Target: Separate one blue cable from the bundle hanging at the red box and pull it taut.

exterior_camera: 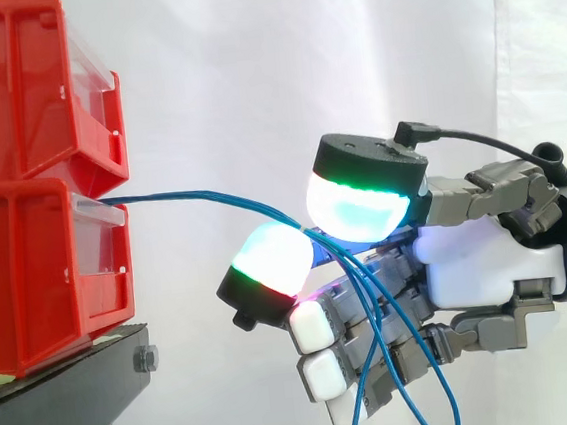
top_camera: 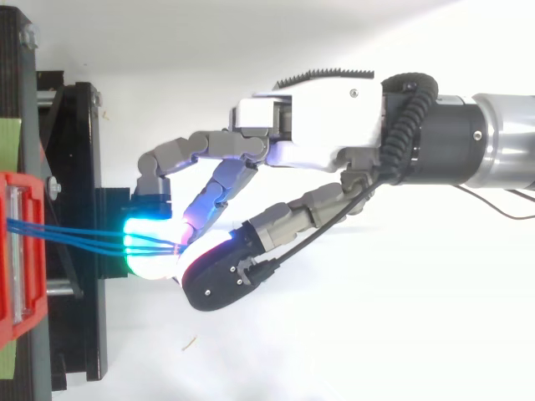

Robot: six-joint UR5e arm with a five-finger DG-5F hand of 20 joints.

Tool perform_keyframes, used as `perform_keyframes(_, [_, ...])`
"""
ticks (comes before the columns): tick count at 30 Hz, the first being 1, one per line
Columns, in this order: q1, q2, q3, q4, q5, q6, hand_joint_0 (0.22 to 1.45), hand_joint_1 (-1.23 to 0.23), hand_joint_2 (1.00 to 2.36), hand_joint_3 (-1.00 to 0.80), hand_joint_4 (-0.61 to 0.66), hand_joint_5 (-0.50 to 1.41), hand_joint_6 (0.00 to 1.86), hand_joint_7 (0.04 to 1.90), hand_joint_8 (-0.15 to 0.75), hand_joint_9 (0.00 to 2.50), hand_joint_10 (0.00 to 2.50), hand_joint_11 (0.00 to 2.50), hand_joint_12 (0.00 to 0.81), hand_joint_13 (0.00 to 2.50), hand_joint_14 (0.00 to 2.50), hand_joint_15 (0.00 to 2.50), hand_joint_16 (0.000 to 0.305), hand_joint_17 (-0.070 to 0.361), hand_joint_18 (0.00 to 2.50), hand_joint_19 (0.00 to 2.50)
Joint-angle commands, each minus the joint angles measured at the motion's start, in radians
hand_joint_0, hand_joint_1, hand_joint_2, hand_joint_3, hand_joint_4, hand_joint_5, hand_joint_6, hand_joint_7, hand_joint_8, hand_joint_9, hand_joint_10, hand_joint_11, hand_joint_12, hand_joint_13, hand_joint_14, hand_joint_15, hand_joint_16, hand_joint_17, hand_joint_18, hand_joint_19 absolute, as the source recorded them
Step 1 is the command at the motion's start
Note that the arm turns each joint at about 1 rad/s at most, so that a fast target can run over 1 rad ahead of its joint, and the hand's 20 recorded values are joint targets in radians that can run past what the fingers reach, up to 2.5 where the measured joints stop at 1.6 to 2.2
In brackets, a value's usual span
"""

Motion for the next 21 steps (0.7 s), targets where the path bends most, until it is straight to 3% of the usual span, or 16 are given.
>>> perform_keyframes(1, [-0.001,0.000,0.000,-0.005,0.000,0.000,0.65,-0.72,1.01,-0.27,0.22,-0.09,0.54,1.30,0.308,0.87,0.01,0.30,0.332,0.87,0.01,0.32,0.041,0.091,0.81,0.32])
perform_keyframes(7, [-0.007,0.000,0.000,-0.023,0.000,-0.005,0.65,-0.77,1.01,-0.31,0.22,-0.15,0.74,1.02,0.313,0.88,0.01,0.41,0.328,0.88,0.01,0.34,0.039,0.088,0.82,0.32])
perform_keyframes(12, [-0.010,0.000,0.000,-0.037,0.000,-0.005,0.62,-0.74,1.01,-0.34,0.21,-0.16,0.76,1.01,0.310,0.89,0.01,0.42,0.326,0.88,0.01,0.35,0.038,0.086,0.82,0.35])
perform_keyframes(16, [-0.012,0.000,0.000,-0.041,0.000,-0.005,0.62,-0.63,1.01,-0.39,0.20,-0.15,0.76,1.01,0.312,0.90,0.01,0.42,0.327,0.88,0.01,0.35,0.039,0.087,0.82,0.36])
perform_keyframes(21, [-0.012,0.000,0.000,-0.041,0.000,-0.005,0.62,-0.61,1.01,-0.31,0.19,-0.15,0.76,1.04,0.327,0.91,0.01,0.42,0.337,0.90,0.01,0.36,0.040,0.090,0.84,0.36])
